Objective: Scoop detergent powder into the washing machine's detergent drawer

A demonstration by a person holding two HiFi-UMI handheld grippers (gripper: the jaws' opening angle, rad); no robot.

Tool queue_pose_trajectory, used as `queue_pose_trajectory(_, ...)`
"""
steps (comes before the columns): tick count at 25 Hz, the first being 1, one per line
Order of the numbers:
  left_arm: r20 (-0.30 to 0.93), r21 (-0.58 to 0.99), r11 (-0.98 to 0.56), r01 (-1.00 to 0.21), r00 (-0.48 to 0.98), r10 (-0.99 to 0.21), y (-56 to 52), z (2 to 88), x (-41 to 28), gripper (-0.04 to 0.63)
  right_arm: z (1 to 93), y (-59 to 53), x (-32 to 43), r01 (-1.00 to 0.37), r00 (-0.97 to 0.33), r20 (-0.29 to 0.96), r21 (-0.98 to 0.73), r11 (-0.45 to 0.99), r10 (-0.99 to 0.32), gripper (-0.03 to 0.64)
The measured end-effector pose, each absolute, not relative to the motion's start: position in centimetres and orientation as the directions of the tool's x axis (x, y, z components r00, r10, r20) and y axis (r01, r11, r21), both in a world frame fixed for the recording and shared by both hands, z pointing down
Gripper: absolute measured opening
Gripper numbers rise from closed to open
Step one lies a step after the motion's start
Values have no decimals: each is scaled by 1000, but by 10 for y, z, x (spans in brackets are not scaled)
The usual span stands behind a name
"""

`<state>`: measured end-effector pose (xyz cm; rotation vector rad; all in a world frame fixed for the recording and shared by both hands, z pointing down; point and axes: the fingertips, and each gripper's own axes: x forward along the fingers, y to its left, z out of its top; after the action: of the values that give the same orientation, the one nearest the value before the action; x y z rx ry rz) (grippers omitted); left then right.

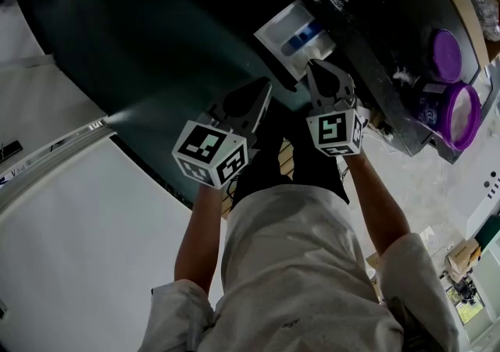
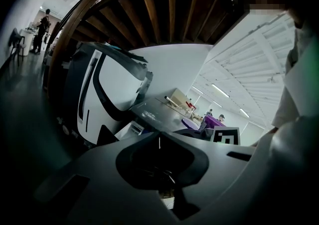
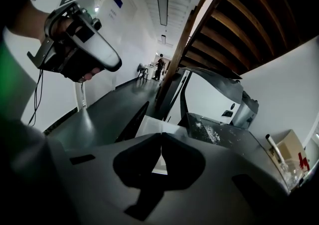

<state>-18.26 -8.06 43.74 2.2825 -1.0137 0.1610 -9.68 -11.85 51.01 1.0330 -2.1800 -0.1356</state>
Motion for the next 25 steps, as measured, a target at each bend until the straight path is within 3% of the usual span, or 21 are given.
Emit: queue_pose_trajectory(25,343,498,-490,-715,682,-646,-81,437,-193,21,501,-123,-99,-608,-402,507,474,636,-762,11)
